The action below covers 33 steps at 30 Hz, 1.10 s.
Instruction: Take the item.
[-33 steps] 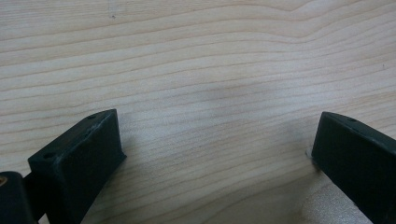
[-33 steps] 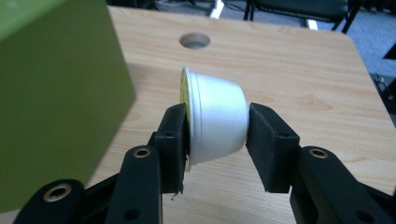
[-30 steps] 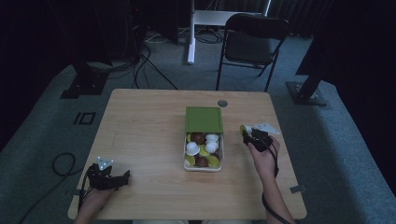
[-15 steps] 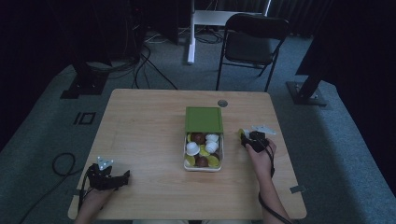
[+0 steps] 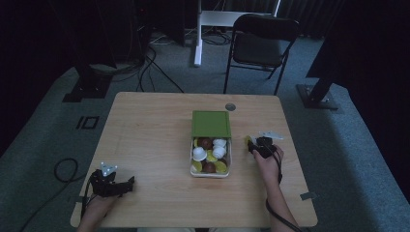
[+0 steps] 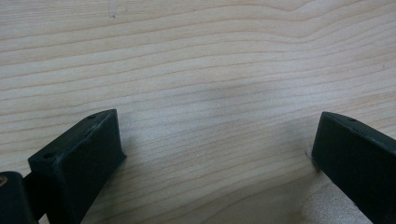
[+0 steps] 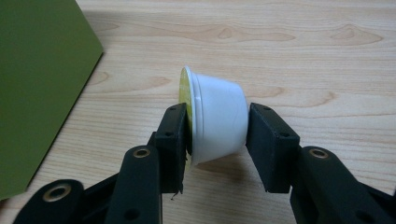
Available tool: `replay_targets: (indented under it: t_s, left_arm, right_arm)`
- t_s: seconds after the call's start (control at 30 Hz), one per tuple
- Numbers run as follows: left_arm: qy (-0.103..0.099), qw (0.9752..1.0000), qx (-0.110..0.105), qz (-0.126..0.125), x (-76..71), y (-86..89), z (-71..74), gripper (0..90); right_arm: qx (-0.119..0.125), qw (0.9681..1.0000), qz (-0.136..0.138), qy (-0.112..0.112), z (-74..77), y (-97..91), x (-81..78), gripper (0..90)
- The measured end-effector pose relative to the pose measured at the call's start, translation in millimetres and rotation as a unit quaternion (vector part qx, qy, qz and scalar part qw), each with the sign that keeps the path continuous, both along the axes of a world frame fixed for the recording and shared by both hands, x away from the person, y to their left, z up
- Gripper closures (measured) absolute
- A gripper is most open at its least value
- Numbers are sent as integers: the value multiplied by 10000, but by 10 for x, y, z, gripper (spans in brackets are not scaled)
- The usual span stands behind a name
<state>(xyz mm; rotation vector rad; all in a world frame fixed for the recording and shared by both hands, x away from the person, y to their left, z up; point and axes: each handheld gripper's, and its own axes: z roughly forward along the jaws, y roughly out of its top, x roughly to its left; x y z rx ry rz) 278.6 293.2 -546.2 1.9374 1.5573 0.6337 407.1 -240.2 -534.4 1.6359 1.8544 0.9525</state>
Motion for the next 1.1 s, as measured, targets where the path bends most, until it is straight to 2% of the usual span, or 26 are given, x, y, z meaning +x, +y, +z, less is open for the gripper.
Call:
replay_targets:
  t_s: [0.2,0.43,0.63,0.73,0.87,1.0,1.1]
  left_arm:
    - [2,10000,2,-3,0,1,0,18]
    - [2,10000,2,-3,0,1,0,18]
    - [2,10000,2,-3,0,1,0,18]
    - [-1,10000,-1,0,0,0,0,18]
    - [-1,10000,-3,-1,0,0,0,19]
    - [-2,10000,-2,-1,0,0,0,18]
    - [1,10000,0,-1,0,0,0,19]
  right_arm:
    - [93,10000,-2,-15,0,-28,0,582]
    - [82,9997,139,-197,81,-30,-18,482]
    - [78,9992,165,-366,170,-121,-111,404]
    - [115,9989,309,-335,179,-165,-183,362]
    - [191,9980,397,-463,189,-222,-310,321]
    - [99,9958,748,-524,196,-224,-427,278]
    - [10,9945,876,-577,191,-211,-509,264]
